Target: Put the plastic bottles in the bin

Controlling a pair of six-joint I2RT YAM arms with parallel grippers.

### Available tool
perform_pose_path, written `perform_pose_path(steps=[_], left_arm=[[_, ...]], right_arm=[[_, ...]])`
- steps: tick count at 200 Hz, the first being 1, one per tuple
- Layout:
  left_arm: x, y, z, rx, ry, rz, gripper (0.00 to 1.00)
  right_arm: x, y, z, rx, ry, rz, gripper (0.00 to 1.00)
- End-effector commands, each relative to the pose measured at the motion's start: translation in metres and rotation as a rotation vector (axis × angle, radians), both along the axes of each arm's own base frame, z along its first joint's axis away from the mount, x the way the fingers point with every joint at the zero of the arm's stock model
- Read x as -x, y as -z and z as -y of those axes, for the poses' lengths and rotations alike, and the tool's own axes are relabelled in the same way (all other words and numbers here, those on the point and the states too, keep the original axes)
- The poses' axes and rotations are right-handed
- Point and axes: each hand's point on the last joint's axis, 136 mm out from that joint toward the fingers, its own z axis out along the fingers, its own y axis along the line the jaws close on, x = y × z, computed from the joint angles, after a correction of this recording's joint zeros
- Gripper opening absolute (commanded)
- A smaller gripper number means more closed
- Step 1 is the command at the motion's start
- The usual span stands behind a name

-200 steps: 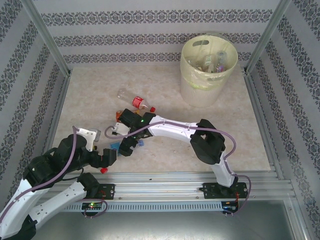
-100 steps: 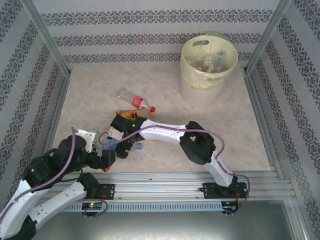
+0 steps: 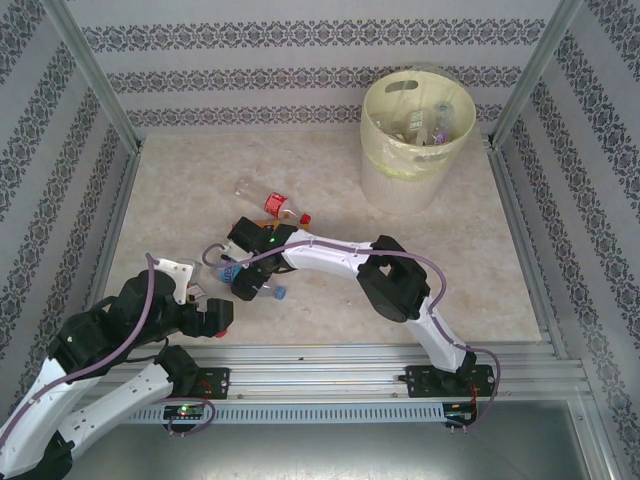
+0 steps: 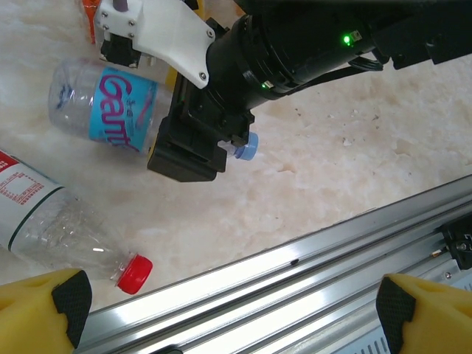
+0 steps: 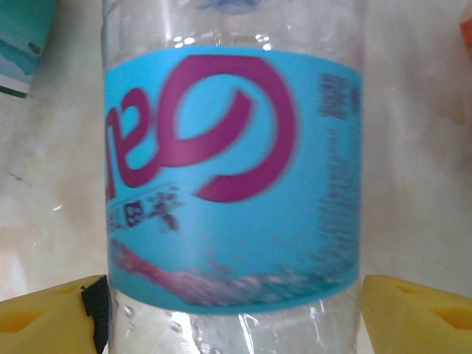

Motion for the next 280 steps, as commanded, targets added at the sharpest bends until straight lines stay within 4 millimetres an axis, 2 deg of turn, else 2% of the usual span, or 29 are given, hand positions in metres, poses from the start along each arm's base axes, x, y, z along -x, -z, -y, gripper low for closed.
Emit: perform_pose_path(steps=[1, 49, 75, 99, 140, 171, 195, 249, 280], left_arm=[[-0.004, -0.001, 0.007, 0.024, 0.009, 0.010, 1.00], [-0.007, -0.001, 0.011, 0.035, 0.017, 0.014, 1.00], [-0.008, 0.000, 0.014, 0.041, 0.028, 0.017, 1.00], [-0.009, -0.001, 0.016, 0.043, 0.045, 0.031, 1.00], [-0.014, -0.004, 0.028, 0.066, 0.091, 0.072, 1.00], [-0.022, -0.014, 0.043, 0.112, 0.150, 0.142, 1.00], [-0.033, -0.030, 0.059, 0.162, 0.203, 0.237, 1.00], [-0.064, -0.068, 0.095, 0.211, 0.298, 0.436, 1.00], [-0.087, -0.088, 0.118, 0.215, 0.337, 0.530, 1.00]], right_arm=[[0.000, 0.015, 0.003, 0.032, 0.032, -0.024, 0.87], [-0.004, 0.021, 0.005, 0.045, 0.056, -0.022, 0.86], [-0.007, 0.018, 0.005, 0.023, 0.080, -0.033, 0.79], [-0.008, 0.007, 0.006, -0.033, 0.099, -0.062, 0.72], [-0.010, -0.031, 0.014, -0.206, 0.151, -0.169, 0.63], [-0.011, -0.059, 0.029, -0.300, 0.174, -0.205, 0.64], [-0.013, -0.081, 0.044, -0.345, 0.198, -0.201, 0.65], [-0.027, -0.136, 0.091, -0.433, 0.286, -0.112, 0.65], [-0.036, -0.176, 0.130, -0.467, 0.359, -0.013, 0.65]])
